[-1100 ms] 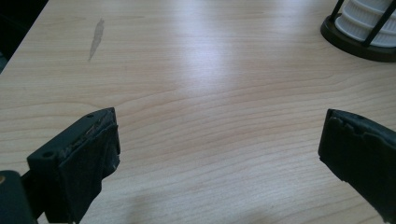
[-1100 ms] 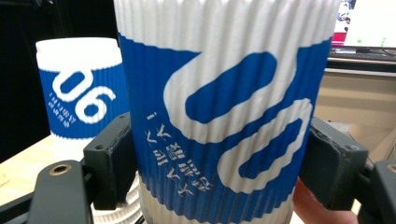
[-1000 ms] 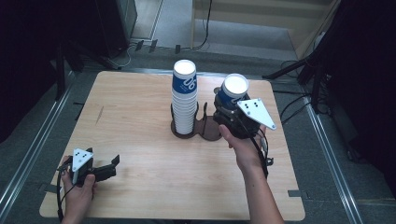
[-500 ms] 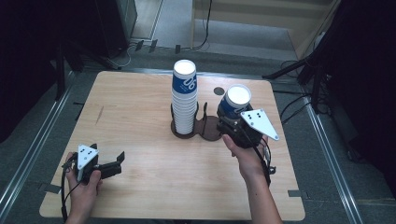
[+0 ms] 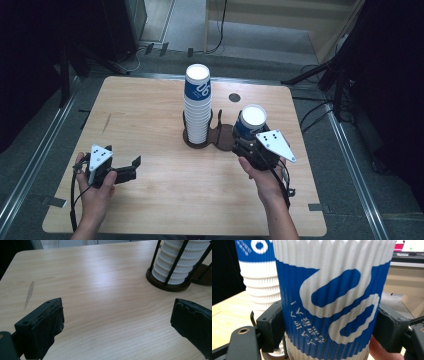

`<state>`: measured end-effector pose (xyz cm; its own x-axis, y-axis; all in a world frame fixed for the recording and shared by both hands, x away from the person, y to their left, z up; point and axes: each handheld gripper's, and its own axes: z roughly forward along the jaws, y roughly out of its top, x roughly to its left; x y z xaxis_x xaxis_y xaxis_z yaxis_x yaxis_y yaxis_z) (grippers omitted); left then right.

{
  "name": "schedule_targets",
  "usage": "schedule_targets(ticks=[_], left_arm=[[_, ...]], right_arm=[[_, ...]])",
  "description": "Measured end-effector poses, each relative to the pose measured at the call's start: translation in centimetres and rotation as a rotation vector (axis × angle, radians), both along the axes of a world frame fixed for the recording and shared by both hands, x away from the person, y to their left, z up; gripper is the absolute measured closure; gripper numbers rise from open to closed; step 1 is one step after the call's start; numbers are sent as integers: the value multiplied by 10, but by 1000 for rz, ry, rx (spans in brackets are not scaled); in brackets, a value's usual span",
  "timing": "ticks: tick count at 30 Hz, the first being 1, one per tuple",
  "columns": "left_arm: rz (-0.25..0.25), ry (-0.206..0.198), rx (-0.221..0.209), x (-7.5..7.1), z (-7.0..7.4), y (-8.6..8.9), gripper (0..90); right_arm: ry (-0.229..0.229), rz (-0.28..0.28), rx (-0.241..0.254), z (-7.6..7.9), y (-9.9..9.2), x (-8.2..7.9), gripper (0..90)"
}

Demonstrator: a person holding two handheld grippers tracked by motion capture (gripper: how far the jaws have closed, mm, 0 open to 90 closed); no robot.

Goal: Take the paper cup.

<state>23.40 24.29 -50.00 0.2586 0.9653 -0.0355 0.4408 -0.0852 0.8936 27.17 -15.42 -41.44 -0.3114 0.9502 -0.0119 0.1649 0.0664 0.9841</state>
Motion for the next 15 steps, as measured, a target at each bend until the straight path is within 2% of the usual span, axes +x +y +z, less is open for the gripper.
schedule_targets(ticks=[7, 10, 13, 15], left_arm=[[-43, -20, -36, 13, 10, -17, 0], [-59, -31, -40, 15, 12, -22, 0], [-96, -24, -46, 17, 13, -27, 0], [-135, -17, -77, 17, 15, -30, 0]], right_arm=[[16, 0, 2, -9, -4, -3, 210], [41, 15, -7, -15, -3, -4, 209], [57, 22, -9, -22, -3, -5, 209], [68, 25, -15, -27, -2, -5, 209]])
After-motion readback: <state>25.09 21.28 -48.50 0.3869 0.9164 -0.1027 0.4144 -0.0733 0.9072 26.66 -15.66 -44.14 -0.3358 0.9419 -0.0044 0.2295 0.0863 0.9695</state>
